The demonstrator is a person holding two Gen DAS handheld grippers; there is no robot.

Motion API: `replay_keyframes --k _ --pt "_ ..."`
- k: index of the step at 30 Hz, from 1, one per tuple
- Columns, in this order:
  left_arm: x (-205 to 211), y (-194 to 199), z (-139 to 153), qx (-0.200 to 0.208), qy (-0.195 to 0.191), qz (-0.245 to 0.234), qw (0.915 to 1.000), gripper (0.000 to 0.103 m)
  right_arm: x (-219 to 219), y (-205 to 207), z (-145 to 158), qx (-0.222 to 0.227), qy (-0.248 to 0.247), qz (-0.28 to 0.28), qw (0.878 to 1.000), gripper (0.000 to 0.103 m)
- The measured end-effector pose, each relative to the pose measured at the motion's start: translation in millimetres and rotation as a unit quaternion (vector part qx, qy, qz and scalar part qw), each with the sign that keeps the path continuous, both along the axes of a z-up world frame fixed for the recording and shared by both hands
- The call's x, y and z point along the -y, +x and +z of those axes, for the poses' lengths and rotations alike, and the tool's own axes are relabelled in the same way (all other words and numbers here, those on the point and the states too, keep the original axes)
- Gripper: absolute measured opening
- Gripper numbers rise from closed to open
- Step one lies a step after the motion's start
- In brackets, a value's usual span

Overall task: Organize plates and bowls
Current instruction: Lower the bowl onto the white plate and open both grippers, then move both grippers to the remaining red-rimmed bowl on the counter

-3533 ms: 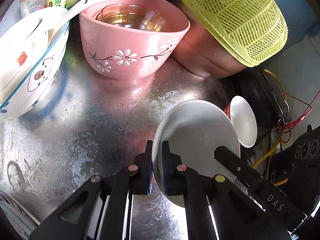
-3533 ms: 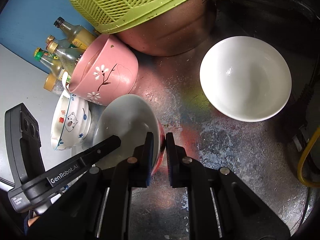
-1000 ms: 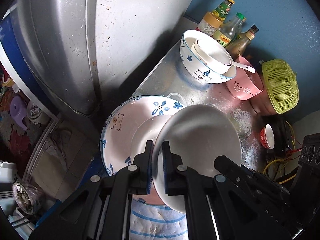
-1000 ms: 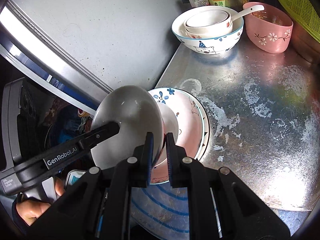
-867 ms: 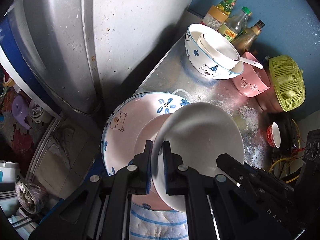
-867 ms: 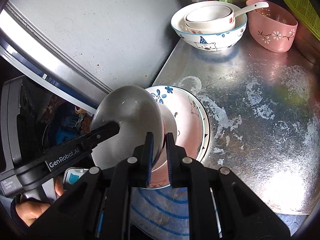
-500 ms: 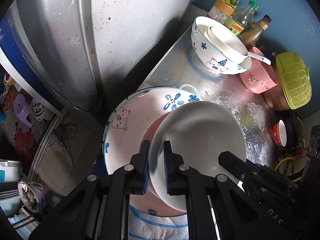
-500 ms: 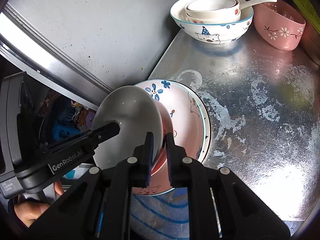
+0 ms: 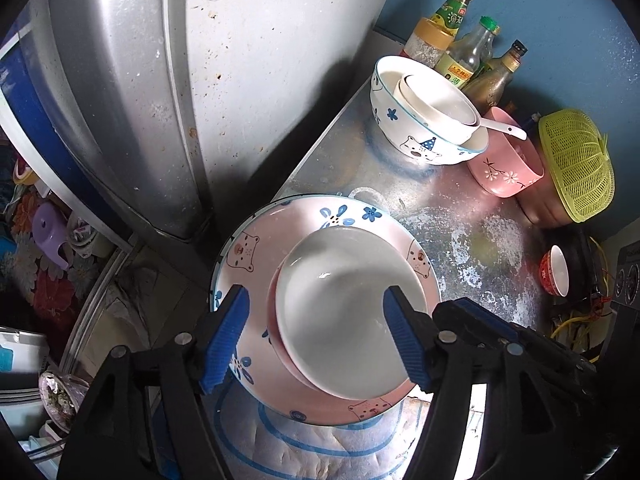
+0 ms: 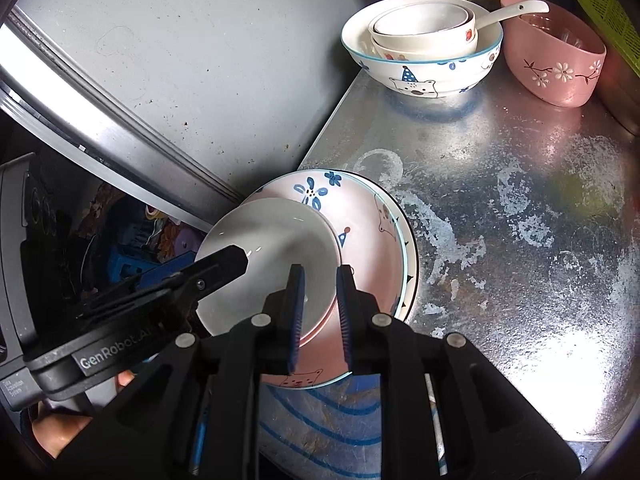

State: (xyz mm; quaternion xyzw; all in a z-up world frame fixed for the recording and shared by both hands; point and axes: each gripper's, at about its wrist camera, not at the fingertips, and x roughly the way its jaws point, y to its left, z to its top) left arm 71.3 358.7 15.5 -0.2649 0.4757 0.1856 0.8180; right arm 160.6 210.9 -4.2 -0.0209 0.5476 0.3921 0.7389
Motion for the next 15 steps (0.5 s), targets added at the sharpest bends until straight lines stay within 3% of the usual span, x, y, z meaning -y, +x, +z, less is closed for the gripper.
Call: replay_keyframes --k 2,4,5,7,15 --pt "-3 -3 3 -0.001 0.003 0.009 1.0000 0.074 5 -1 6 0.006 0.003 -0.009 1.000 0.037" --pt "-7 -7 5 -0.001 0.005 0.021 0.9998 0.090 13 0 10 0.008 0.011 -0.023 1.000 0.066" --pt "-8 -9 6 0.001 0.004 0.023 0.9997 0.095 17 0 12 0.008 0.019 -0.030 0.999 0.074" --pt "-7 -14 8 0.002 0.012 0.025 0.9996 0.099 25 0 15 0.007 0.029 -0.039 0.999 0.099" --pt "0 -26 14 0.003 0.022 0.027 0.9994 0.102 46 -8 21 0.004 0.033 -0.055 0.998 0.103"
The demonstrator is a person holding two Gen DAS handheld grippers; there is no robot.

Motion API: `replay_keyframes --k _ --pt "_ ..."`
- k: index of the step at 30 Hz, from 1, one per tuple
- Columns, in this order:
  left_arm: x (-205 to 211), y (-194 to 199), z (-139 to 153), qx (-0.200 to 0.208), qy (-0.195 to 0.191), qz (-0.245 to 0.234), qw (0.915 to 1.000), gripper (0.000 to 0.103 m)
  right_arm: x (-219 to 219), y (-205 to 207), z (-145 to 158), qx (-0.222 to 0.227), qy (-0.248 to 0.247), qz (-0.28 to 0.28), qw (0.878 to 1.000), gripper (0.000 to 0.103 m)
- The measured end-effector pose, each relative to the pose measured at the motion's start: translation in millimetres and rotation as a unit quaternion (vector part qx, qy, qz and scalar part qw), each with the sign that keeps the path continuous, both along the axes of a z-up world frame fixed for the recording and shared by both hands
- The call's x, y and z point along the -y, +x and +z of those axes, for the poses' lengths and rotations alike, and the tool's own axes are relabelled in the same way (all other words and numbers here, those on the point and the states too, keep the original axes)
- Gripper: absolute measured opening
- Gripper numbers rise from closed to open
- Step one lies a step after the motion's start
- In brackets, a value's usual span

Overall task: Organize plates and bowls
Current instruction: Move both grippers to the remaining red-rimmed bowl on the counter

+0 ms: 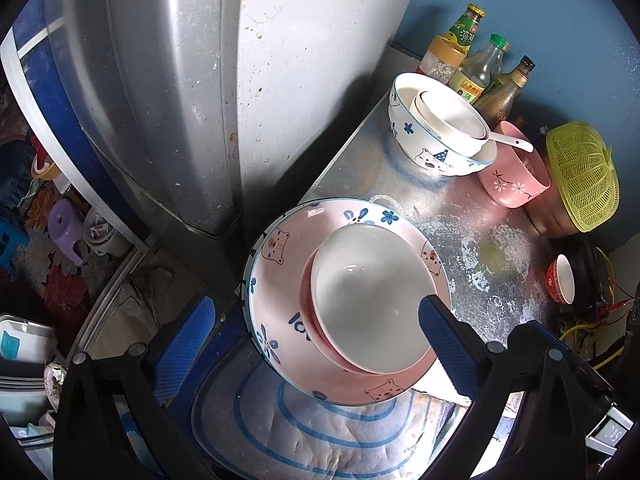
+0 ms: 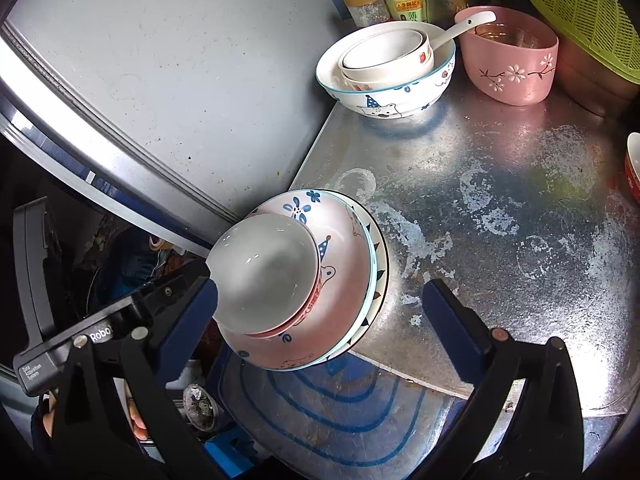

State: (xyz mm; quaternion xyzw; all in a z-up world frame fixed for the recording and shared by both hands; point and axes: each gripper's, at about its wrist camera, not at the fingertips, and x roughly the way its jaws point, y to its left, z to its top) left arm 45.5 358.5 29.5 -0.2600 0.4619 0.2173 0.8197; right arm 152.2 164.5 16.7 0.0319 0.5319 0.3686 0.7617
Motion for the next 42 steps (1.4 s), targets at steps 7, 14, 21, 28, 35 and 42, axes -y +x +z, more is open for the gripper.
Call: replay_keyframes --k 7,14,21,28,35,42 --pt "14 -4 4 0.001 0.003 -0.012 0.9999 0.102 24 -4 3 -0.005 0.008 -0.024 1.000 0.103" --pt "34 3 8 0.003 0.008 -0.037 0.9993 0.102 52 -6 5 -0.010 0.014 -0.052 0.998 0.103" --pt "55 20 10 0.002 0.011 -0.070 0.9974 0.102 79 -5 8 -0.008 0.018 -0.084 0.996 0.103" --pt "75 35 10 0.000 0.016 -0.104 0.9944 0.102 106 0 11 -0.007 0.023 -0.118 0.993 0.103" --pt "94 50 10 -0.002 0.018 -0.137 0.9904 0.102 128 2 9 -0.011 0.025 -0.142 0.989 0.103" --pt "111 71 10 -0.005 0.020 -0.165 0.9860 0.102 154 7 8 -0.013 0.027 -0.173 0.984 0.103"
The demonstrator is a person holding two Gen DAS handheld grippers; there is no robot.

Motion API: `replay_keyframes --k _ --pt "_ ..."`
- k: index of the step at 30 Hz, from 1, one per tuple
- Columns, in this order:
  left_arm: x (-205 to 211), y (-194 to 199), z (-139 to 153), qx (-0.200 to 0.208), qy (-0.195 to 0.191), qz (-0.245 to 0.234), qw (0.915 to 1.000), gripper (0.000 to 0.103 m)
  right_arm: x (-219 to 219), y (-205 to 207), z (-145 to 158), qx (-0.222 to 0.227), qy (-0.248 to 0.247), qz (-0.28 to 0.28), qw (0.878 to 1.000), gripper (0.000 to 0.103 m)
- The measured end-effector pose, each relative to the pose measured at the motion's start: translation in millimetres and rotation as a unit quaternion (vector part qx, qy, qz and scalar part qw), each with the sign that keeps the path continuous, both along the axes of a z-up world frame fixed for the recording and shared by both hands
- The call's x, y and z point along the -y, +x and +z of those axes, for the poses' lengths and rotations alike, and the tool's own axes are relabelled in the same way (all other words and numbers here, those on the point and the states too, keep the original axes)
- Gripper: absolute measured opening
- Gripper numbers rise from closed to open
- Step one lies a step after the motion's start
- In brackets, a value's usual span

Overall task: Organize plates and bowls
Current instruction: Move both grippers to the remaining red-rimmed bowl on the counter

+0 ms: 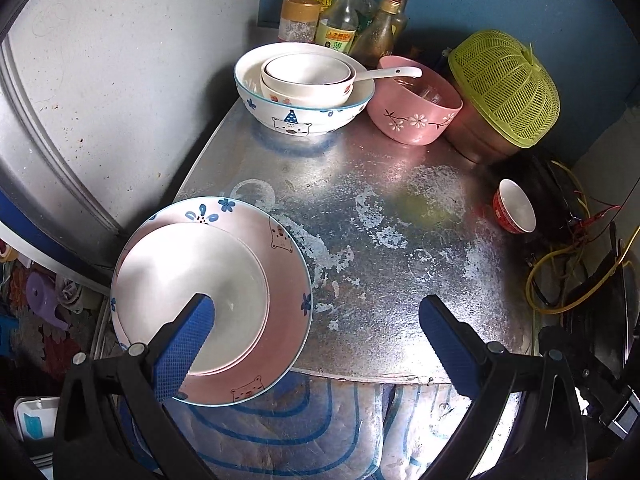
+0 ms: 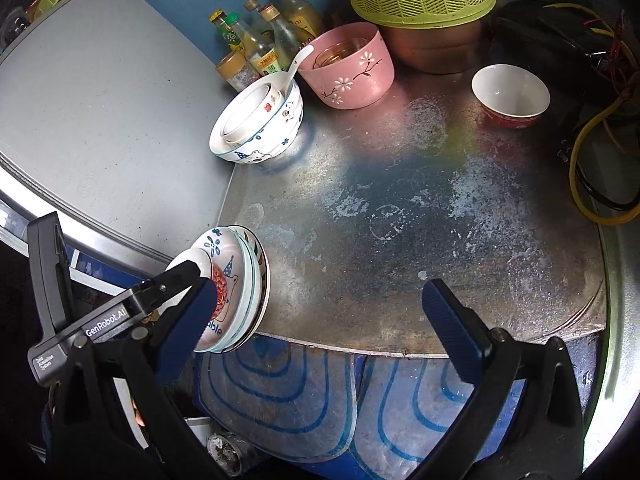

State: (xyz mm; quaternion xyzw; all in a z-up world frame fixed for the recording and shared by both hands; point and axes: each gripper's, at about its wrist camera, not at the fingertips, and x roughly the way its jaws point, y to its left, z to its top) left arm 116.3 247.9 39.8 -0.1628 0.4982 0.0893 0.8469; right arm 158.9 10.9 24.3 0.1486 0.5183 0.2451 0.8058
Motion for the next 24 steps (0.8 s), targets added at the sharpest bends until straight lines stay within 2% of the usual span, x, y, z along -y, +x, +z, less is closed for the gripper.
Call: replay_keyframes --k 24 --pt "75 65 -18 -0.029 0.005 -0.111 0.9934 0.102 87 18 -16 -0.026 -0.002 -0.116 0.993 0.103"
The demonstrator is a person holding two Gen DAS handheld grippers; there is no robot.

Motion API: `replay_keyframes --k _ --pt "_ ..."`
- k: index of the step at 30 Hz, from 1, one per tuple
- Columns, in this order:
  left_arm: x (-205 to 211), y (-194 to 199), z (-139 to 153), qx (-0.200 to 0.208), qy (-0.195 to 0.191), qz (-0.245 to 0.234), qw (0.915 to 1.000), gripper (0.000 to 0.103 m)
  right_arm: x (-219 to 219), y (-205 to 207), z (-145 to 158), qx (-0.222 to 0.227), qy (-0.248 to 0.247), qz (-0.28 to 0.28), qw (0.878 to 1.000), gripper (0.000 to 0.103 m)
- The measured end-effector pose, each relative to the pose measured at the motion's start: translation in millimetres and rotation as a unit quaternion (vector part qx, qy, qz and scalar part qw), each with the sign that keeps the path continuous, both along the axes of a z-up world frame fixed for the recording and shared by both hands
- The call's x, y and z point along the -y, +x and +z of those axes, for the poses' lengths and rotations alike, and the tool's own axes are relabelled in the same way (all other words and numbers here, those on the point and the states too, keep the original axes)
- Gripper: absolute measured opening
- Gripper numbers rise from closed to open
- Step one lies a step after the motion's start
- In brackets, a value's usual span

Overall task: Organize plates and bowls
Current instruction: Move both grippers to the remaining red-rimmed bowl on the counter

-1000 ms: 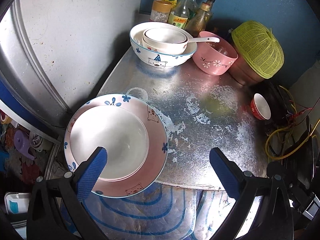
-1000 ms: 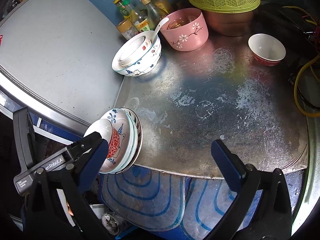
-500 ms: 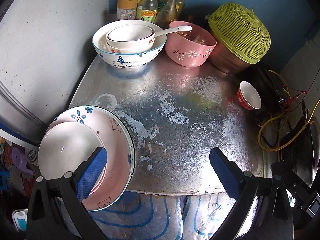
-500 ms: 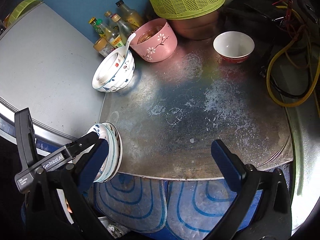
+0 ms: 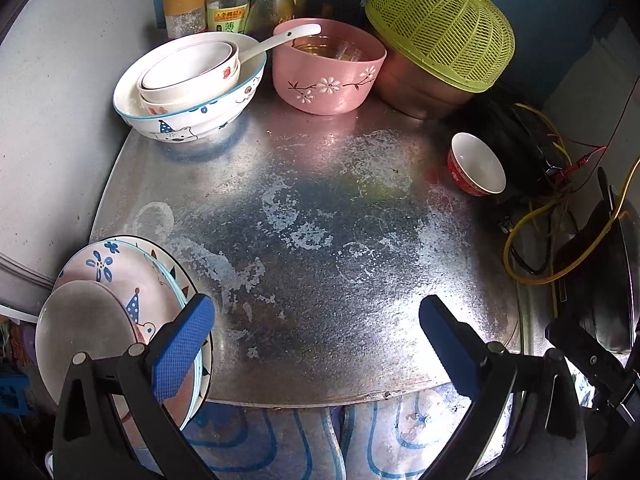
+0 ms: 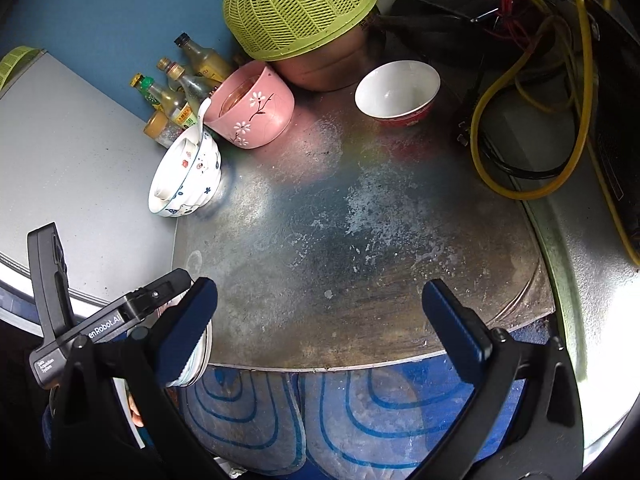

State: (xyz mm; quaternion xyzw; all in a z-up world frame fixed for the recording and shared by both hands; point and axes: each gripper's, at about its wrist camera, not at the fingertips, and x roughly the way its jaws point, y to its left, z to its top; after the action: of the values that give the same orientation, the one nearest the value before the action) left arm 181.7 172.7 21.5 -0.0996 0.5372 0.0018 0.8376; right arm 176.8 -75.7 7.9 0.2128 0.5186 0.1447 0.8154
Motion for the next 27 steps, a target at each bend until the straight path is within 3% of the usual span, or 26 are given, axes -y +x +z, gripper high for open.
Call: replay_keyframes --k 16,27 --pt "33 38 -28 -0.032 -0.021 -0.049 0.9981 0.102 37 15 -17 -0.032 -0.029 -0.060 0.997 0.103" --pt "55 80 -51 -0.053 -0.050 -0.079 0.9942 0.102 46 41 -33 -0.049 -0.053 -0.072 0.995 0.103"
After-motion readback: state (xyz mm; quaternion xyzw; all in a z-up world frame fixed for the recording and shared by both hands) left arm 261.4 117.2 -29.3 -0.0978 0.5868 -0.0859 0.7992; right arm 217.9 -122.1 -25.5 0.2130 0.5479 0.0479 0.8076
